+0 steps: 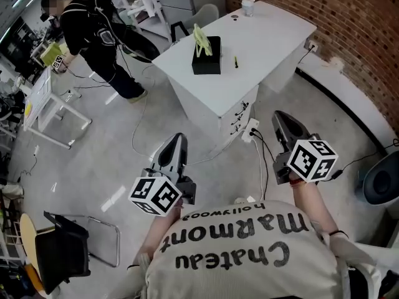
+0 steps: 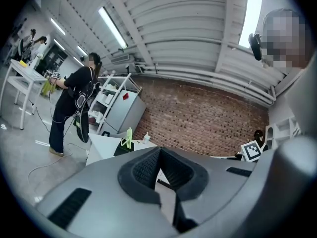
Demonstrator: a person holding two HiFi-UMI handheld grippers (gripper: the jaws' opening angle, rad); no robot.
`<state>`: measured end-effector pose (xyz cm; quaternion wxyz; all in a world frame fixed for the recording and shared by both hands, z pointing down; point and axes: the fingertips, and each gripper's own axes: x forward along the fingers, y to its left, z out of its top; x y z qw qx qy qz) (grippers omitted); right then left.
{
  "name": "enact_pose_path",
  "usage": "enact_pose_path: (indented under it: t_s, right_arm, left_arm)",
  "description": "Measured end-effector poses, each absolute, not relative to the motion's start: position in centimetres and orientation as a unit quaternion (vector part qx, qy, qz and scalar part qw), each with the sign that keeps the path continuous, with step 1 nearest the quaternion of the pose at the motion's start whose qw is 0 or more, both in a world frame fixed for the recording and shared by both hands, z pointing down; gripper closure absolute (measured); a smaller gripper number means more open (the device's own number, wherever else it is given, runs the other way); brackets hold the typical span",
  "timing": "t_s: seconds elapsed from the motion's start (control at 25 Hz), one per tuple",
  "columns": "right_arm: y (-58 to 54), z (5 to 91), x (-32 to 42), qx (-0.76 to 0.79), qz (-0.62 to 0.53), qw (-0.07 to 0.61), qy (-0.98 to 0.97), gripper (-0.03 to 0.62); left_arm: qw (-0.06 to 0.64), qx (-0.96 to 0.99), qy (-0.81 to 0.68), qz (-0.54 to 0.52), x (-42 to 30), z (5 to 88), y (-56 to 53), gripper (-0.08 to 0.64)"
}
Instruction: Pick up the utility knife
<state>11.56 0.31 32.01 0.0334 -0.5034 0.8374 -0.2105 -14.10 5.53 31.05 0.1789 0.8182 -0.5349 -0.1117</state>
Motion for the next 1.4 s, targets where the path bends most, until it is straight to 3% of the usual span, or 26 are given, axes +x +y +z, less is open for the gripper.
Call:
enact_pose_path:
  t_s: [0.8,1.2,1.4]
  right_arm:
    - [-11.3,40.1,15.2,-0.487,-0.277,-0.021,0.828,0.589]
    - [-16.3,43.5,14.7,-0.509,-0.308,-0.02,0.803,0.589]
    - [-19.9,42.2,13.5,-0.534,-0.301,-0.011,0.79,0.589]
  left_arm:
    - [0.228,0.794,-0.557,-0.085,-9.6,36.9,-6.4,0.56]
    - [0.268,0.782,-0.558,-0.077,-12.3,40.4,-11.8,0.56]
    - [0.245,0.812,-0.525,-0.069,-13.0,38.4,-17.6,0.56]
